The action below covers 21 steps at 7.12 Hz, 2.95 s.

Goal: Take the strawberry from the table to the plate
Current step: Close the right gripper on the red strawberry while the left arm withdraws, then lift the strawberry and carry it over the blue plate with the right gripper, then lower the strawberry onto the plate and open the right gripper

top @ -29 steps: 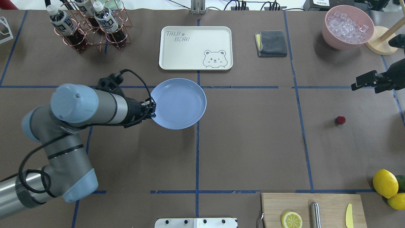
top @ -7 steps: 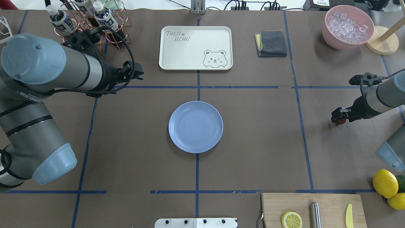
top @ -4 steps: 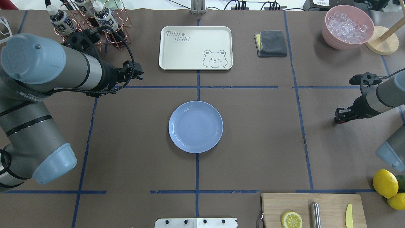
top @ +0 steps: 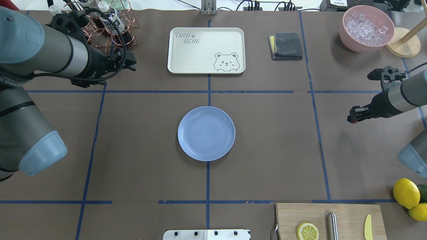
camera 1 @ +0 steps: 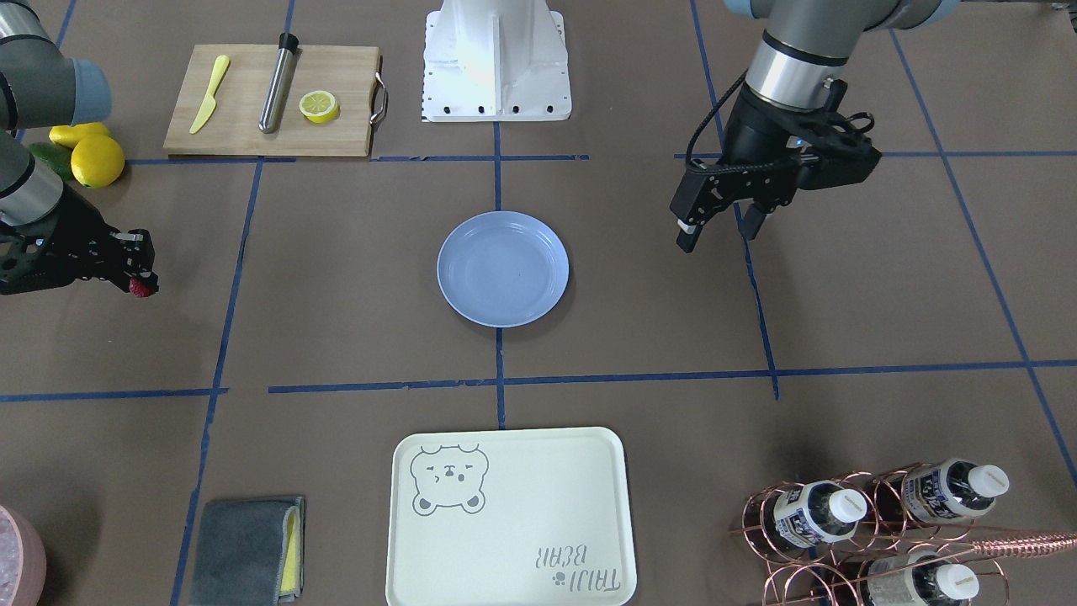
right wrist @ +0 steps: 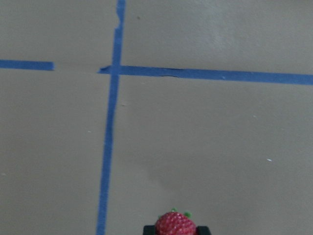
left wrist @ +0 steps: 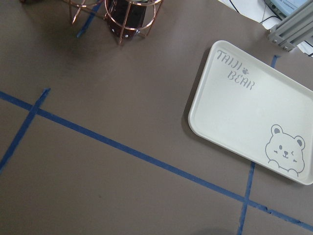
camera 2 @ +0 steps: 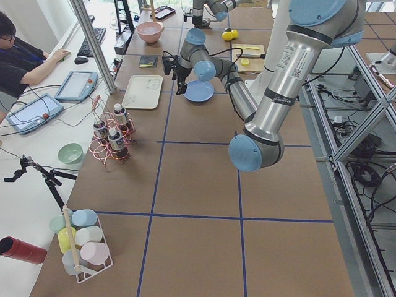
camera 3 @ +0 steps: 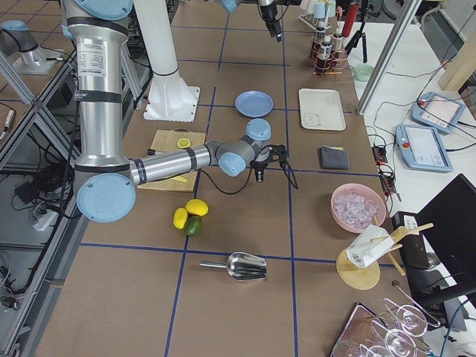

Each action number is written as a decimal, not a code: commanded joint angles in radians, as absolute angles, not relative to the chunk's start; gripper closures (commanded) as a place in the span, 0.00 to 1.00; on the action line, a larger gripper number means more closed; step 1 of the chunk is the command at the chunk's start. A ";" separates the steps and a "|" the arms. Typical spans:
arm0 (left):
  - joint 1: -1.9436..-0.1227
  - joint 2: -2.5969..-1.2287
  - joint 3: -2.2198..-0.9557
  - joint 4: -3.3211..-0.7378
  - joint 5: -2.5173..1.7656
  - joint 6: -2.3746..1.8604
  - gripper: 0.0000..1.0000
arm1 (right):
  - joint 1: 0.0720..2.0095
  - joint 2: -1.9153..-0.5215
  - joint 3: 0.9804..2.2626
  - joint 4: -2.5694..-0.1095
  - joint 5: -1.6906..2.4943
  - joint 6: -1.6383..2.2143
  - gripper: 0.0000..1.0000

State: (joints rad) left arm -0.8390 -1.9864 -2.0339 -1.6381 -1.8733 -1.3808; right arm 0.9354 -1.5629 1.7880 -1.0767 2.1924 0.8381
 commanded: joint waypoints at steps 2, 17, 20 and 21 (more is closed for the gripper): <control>-0.980 -1.867 -2.039 -1.608 -1.885 -0.991 0.00 | 0.936 -1.280 1.830 -1.362 2.247 0.865 1.00; -1.270 -1.707 -1.832 -1.713 -2.000 -0.336 0.00 | 0.459 -0.801 1.470 -1.355 1.841 1.285 0.98; -1.272 -1.707 -1.829 -1.715 -2.000 -0.336 0.00 | 0.451 -0.801 1.468 -1.353 1.842 1.321 0.39; -1.272 -1.707 -1.827 -1.715 -2.000 -0.336 0.00 | 0.451 -0.801 1.468 -1.353 1.842 1.321 0.18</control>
State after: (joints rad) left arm -1.2714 -1.7073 -1.8285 -1.7145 -2.0003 -0.3359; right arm 0.4516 -0.8009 1.4683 -1.3532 1.8421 1.3126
